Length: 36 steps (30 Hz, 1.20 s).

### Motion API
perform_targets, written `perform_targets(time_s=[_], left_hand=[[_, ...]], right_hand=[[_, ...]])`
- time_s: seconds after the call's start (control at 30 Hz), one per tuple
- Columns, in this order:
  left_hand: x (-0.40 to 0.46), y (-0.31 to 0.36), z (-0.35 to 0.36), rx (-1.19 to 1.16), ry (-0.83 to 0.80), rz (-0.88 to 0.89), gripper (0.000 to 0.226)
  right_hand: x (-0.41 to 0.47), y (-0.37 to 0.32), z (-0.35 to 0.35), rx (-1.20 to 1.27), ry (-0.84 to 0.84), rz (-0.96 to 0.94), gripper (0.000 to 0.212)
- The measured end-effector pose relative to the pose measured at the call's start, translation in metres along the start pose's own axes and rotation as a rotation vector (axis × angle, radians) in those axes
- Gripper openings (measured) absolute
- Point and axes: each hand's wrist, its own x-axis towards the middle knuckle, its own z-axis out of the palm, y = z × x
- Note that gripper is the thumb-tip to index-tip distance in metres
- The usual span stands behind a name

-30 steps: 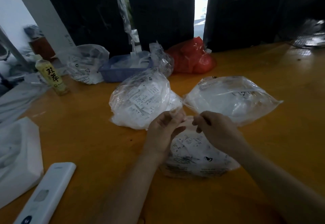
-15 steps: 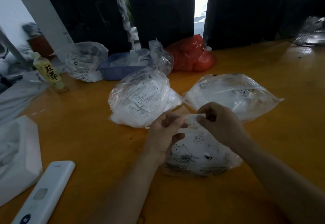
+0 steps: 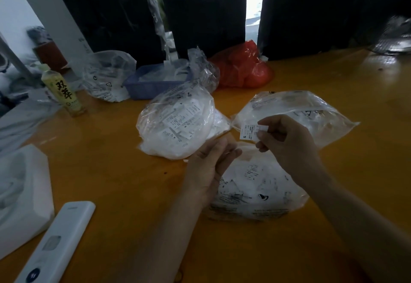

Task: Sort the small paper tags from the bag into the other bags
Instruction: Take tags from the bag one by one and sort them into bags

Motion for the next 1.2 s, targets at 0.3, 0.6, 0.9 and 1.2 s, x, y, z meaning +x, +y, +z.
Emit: perform_targets(time_s=[0.3,0.6,0.9,1.2], left_hand=[[-0.0030,0.0012,0.0020,-0.001,0.005,-0.044,0.027],[-0.0016,-0.0008,0.0010,0.005,0.013,-0.049,0.024],[-0.0012,0.0001,0.0016,-0.008,0.042,-0.049,0.024],[-0.0012,-0.0030,-0.0005,0.079,-0.008,0.006,0.021]], right_hand=[[-0.0029,-0.0032,-0.0003,-0.016,-0.046,-0.056,0.019],[-0.0068,-0.0012,0.0045,-0.205,-0.036,-0.115,0.018],[-0.0060,-0.0014,0.0037,-0.143,-0.020,-0.124,0.019],[-0.0087,0.0020,0.0088,-0.198,-0.103,-0.098,0.013]])
